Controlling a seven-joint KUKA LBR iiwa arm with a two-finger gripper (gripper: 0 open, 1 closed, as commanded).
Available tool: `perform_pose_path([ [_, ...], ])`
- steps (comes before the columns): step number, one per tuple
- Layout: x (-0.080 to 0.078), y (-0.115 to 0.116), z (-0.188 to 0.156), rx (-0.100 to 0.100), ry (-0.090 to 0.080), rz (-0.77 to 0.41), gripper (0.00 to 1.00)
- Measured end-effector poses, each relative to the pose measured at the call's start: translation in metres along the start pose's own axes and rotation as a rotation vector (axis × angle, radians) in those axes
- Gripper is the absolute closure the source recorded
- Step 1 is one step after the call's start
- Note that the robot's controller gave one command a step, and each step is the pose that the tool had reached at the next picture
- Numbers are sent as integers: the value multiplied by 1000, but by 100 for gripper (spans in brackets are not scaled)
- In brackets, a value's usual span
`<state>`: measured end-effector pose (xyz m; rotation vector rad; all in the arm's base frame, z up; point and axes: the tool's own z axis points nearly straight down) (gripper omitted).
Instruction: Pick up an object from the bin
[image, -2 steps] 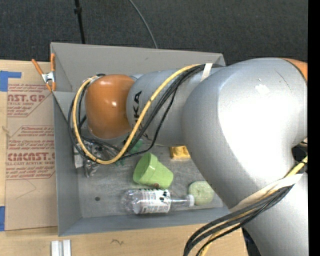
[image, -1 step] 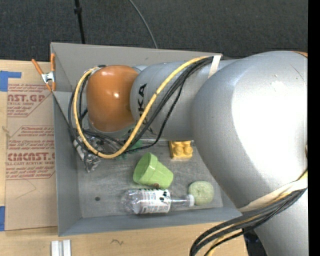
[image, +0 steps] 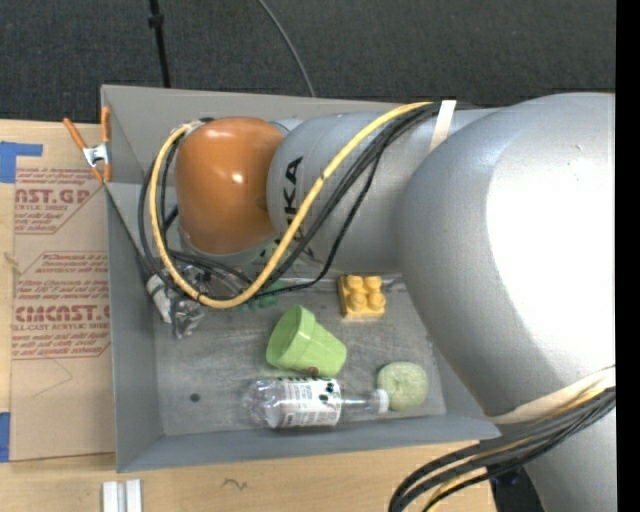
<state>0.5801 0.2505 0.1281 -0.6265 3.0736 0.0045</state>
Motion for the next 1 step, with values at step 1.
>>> perform_pose_path([
  [1,-2,1,-61,2,-3,0,100],
])
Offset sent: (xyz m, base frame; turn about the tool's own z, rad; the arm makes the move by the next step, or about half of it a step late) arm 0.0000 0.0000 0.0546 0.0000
